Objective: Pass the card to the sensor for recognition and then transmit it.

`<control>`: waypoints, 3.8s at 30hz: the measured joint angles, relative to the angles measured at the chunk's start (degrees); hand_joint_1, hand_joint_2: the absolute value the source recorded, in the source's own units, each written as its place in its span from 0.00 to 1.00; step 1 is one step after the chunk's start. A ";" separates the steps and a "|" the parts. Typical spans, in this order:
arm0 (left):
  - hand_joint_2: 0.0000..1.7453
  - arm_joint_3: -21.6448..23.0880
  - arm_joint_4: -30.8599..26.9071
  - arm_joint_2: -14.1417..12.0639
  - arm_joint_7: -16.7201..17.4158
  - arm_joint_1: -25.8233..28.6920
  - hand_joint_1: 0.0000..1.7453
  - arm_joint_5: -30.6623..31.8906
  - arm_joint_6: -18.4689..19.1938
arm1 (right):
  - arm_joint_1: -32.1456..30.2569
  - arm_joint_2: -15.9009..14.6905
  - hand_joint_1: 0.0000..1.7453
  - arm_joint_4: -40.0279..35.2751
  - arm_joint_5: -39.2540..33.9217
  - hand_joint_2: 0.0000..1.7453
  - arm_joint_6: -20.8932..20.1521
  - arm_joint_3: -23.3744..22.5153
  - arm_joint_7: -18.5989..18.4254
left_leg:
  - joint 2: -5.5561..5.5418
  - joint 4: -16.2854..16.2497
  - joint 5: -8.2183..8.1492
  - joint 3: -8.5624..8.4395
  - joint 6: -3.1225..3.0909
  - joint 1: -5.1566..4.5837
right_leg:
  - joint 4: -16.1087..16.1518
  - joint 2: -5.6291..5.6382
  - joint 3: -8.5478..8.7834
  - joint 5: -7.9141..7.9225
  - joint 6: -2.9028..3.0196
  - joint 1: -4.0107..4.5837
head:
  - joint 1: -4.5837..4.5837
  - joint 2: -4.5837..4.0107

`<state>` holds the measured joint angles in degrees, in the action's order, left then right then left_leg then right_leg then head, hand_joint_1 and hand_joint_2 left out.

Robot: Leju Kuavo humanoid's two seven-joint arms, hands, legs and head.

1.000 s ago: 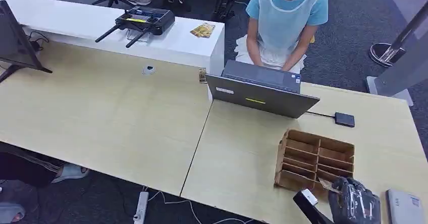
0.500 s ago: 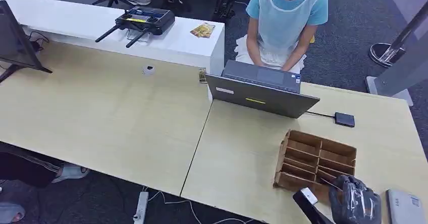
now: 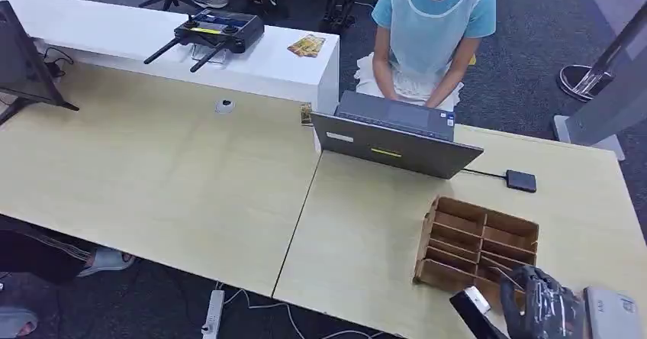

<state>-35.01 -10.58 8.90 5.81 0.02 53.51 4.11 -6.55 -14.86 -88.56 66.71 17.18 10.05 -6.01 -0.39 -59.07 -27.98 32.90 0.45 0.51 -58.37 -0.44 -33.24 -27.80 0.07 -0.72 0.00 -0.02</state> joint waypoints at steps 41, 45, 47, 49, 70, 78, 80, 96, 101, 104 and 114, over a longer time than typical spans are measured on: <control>1.00 -3.30 0.00 -0.20 -1.25 -1.43 0.00 3.21 1.79 | 23.50 -9.62 1.00 -4.24 -24.20 1.00 -15.55 -0.22 16.02 | 0.32 -0.01 0.23 0.03 0.00 -0.02 | -0.04 0.31 -0.10 0.35 0.03 -0.02 | 0.04 0.00; 1.00 -3.34 0.00 -0.37 -1.33 -1.72 0.00 4.07 2.25 | 35.64 -10.25 1.00 0.79 -25.84 1.00 -19.13 3.17 15.15 | 0.32 -0.01 0.36 0.05 -0.07 -0.02 | -0.05 0.30 -0.11 0.40 0.05 -0.01 | 0.00 0.00; 1.00 -3.37 0.00 -0.44 -1.46 -1.86 0.00 4.53 2.43 | 41.63 -10.23 1.00 3.85 -26.56 1.00 -20.57 5.21 14.54 | 0.30 -0.01 0.40 0.07 -0.04 -0.02 | -0.07 0.28 -0.13 0.44 0.08 -0.01 | 0.02 0.00; 1.00 -3.39 0.00 -0.46 -1.64 -2.05 0.00 4.96 2.58 | 47.16 -10.16 1.00 7.16 -27.56 1.00 -21.61 7.53 13.95 | 0.24 -0.01 0.45 0.13 0.00 0.00 | -0.10 0.22 -0.13 0.45 0.07 0.00 | 0.00 0.00; 1.00 -3.41 0.00 -0.94 -1.77 -3.16 0.00 9.22 4.46 | 84.36 9.69 1.00 47.11 -29.90 1.00 -26.25 22.49 7.19 | 0.22 -0.01 0.54 0.21 0.08 0.02 | -0.22 0.23 -0.32 0.48 0.12 0.02 | 0.00 0.00; 1.00 -3.43 0.00 -0.94 -1.73 -3.19 0.00 9.94 4.63 | 87.57 14.58 1.00 56.80 -30.12 1.00 -27.41 23.67 4.77 | 0.20 -0.01 0.54 0.21 0.08 0.02 | -0.20 0.21 -0.32 0.49 0.11 0.01 | 0.00 0.00; 1.00 -3.41 0.00 -0.94 -1.62 -3.19 0.00 10.16 4.66 | 87.95 15.26 1.00 58.25 -30.03 1.00 -27.43 23.82 4.39 | 0.20 -0.01 0.54 0.21 0.08 0.02 | -0.20 0.21 -0.31 0.49 0.11 0.01 | 0.00 0.00; 1.00 -3.41 0.00 -0.94 -1.62 -3.22 0.00 10.67 5.01 | 88.87 16.63 1.00 63.28 -30.38 1.00 -27.56 24.30 3.76 | 0.20 -0.02 0.54 0.21 0.08 0.02 | -0.20 0.21 -0.32 0.49 0.12 0.02 | 0.00 0.00; 1.00 -3.41 0.00 -0.92 -1.77 -3.23 0.00 10.67 5.01 | 88.87 16.63 1.00 63.84 -30.30 1.00 -27.45 24.30 3.76 | 0.20 -0.02 0.54 0.20 0.08 0.02 | -0.20 0.22 -0.32 0.49 0.12 0.01 | 0.00 0.00; 1.00 -3.43 0.00 -0.92 -1.79 -3.24 0.00 10.69 5.01 | 88.87 16.63 1.00 64.15 -30.23 1.00 -27.43 24.30 3.76 | 0.20 -0.02 0.54 0.20 0.08 0.02 | -0.20 0.22 -0.32 0.49 0.12 0.02 | 0.00 0.00; 1.00 -3.43 0.00 -0.90 -1.88 -3.25 0.00 10.73 5.01 | 88.87 16.63 0.00 64.94 -30.23 1.00 -27.50 24.30 3.61 | 0.21 -0.02 0.54 0.20 0.08 0.02 | -0.20 0.22 -0.33 0.49 0.12 0.02 | 0.00 0.00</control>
<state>-38.45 -10.58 8.00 3.94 -3.23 64.24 9.11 82.32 1.77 -23.63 36.48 -10.32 34.36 -2.40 -0.18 -59.09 -27.43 33.10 0.54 0.53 -58.57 -0.21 -33.57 -27.31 0.19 -0.70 0.00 -0.02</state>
